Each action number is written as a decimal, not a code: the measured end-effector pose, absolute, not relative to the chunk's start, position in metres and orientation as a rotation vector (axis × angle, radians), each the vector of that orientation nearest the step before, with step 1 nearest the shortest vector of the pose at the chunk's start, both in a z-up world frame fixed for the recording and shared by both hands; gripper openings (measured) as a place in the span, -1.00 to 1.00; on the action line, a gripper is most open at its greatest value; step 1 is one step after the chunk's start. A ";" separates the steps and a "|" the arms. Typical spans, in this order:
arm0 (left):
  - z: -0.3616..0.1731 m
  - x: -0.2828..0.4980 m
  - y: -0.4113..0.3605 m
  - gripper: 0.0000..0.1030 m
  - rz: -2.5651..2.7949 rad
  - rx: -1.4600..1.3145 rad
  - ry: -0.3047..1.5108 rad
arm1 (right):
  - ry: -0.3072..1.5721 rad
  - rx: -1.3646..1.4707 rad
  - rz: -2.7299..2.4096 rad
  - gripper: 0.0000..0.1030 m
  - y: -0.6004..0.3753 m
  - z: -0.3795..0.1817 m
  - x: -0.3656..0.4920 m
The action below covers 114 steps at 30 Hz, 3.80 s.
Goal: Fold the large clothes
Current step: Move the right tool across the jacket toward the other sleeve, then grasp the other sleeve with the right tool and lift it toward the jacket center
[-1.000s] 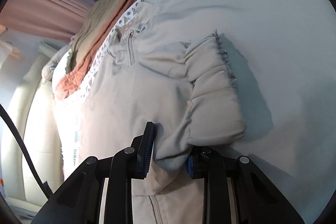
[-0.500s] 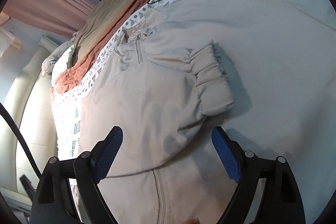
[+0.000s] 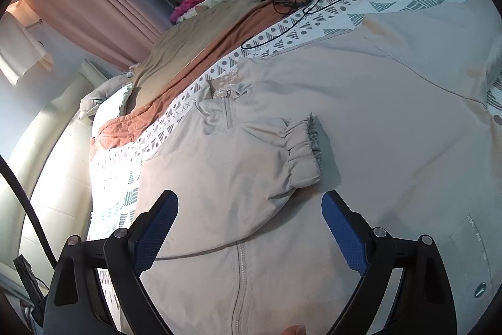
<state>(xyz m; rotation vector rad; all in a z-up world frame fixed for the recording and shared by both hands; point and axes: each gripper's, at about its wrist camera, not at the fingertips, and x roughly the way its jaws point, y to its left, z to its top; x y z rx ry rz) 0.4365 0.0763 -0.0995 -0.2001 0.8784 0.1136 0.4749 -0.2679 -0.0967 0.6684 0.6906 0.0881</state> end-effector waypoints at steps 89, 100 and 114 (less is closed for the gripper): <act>-0.147 0.508 -0.210 1.00 -0.231 -0.269 0.939 | 0.549 0.851 -0.239 0.80 -0.539 -0.134 0.435; -0.197 0.537 -0.218 1.00 -0.138 -0.160 1.008 | 0.650 0.948 -0.271 0.80 -0.574 -0.158 0.498; -0.218 0.548 -0.206 1.00 -0.149 -0.220 1.048 | 0.481 0.823 -0.080 -0.01 -0.588 -0.118 0.530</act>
